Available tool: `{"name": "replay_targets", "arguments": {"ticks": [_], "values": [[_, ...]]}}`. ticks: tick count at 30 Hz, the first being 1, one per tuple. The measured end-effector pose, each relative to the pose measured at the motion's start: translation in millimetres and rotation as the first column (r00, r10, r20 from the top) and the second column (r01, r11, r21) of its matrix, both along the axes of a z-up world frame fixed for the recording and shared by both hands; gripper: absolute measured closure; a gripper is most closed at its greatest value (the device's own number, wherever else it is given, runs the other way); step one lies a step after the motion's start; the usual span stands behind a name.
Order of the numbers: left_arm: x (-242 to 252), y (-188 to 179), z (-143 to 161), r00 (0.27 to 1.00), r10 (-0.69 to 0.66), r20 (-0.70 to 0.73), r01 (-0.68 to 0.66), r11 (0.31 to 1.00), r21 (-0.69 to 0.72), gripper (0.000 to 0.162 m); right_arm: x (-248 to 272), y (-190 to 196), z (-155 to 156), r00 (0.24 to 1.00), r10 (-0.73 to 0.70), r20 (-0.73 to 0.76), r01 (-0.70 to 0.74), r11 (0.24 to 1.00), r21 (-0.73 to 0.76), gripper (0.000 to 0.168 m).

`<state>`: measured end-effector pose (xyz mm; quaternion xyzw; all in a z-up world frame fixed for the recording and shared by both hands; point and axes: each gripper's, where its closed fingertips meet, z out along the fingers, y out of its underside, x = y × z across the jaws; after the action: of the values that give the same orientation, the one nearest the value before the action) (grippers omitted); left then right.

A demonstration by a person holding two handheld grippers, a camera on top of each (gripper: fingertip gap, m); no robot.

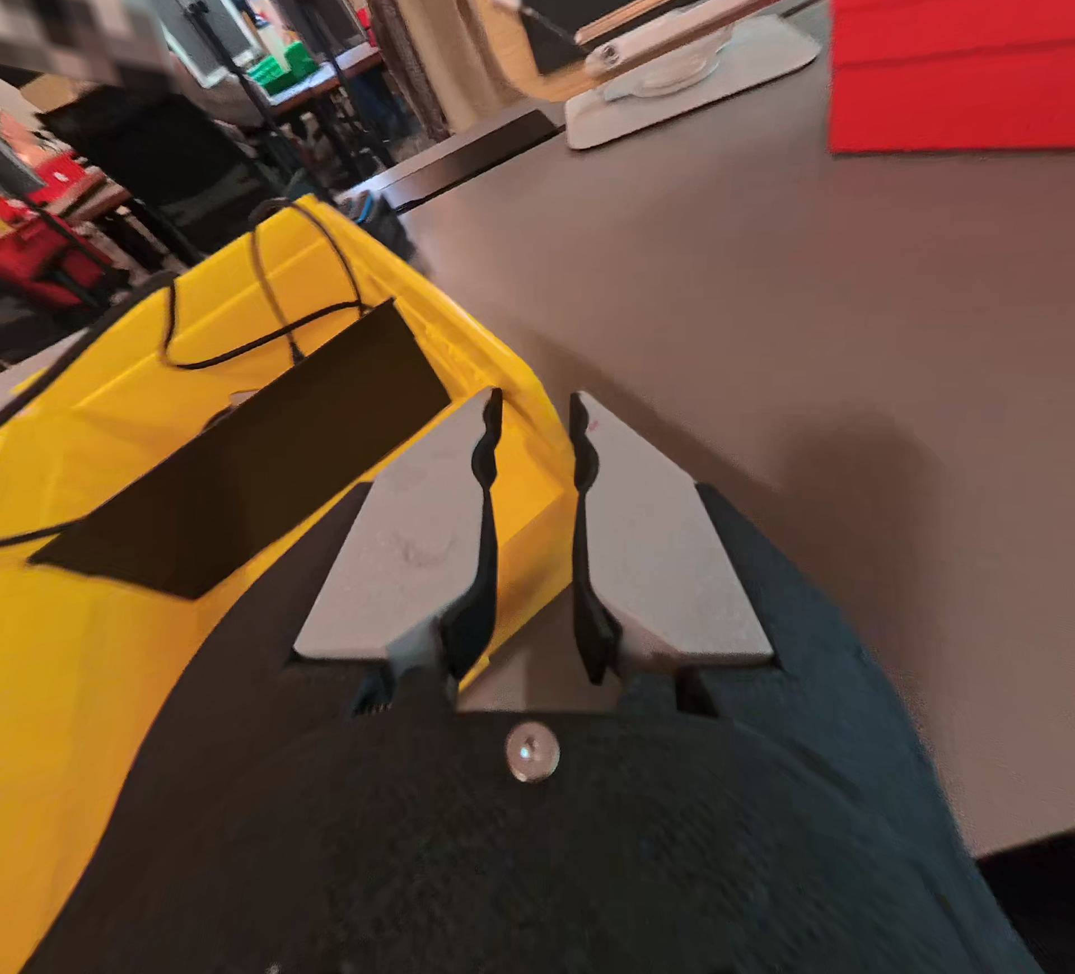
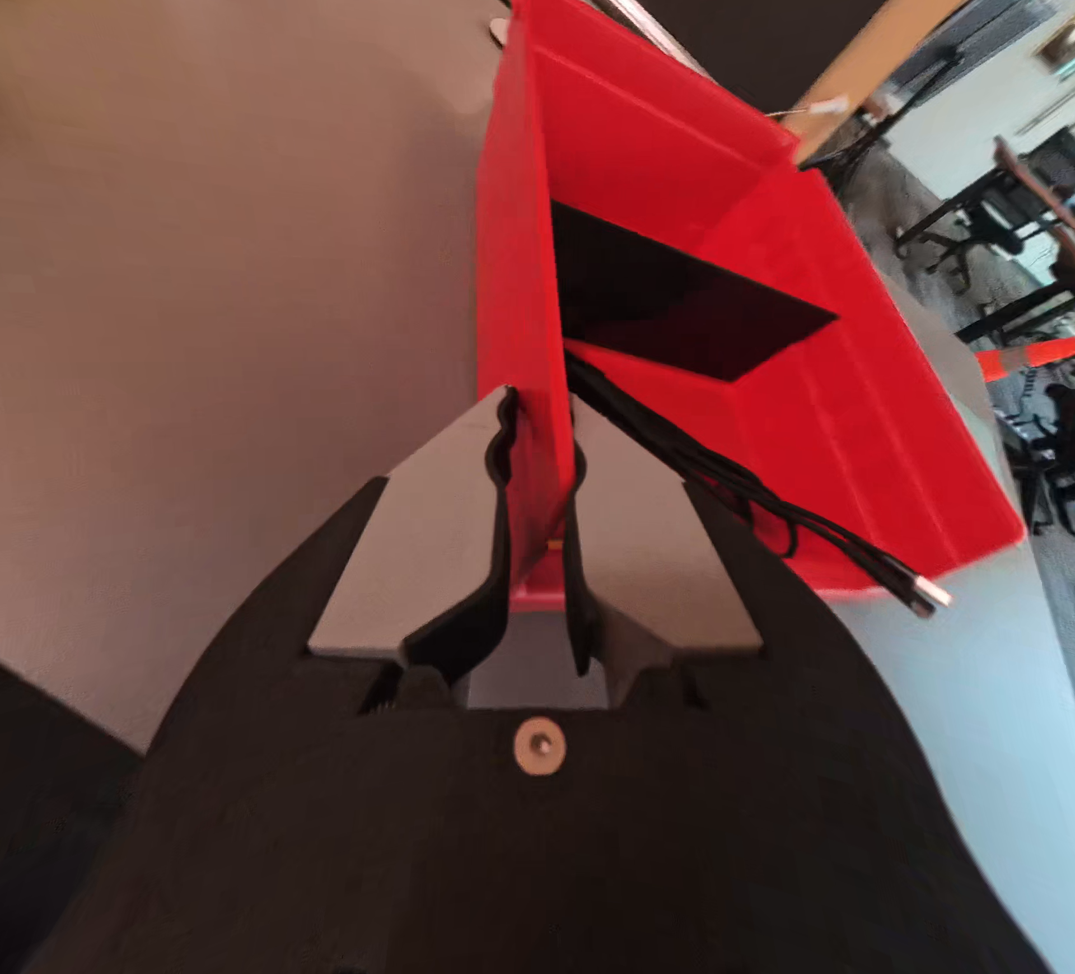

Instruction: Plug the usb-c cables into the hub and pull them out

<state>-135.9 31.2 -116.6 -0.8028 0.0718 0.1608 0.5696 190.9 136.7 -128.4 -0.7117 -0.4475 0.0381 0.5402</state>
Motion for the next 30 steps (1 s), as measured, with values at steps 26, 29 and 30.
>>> {"name": "replay_targets", "arguments": {"ticks": [26, 29, 30], "values": [[-64, -81, 27, 0.997, 0.056, 0.059, -0.054, 0.998, -0.042, 0.108, 64, -9, 80, 0.984, -0.08, -0.161, 0.091, 0.994, 0.06, 0.134], [-21, -71, 58, 0.993, -0.076, 0.094, 0.074, 0.997, 0.025, 0.13, -3, -41, 84, 0.949, 0.147, -0.279, -0.166, 0.985, -0.048, 0.129], [-4, -62, 65, 0.987, -0.122, 0.105, 0.118, 0.992, 0.045, 0.132, -29, -49, 81, 0.926, 0.22, -0.306, -0.257, 0.963, -0.087, 0.128]]}}
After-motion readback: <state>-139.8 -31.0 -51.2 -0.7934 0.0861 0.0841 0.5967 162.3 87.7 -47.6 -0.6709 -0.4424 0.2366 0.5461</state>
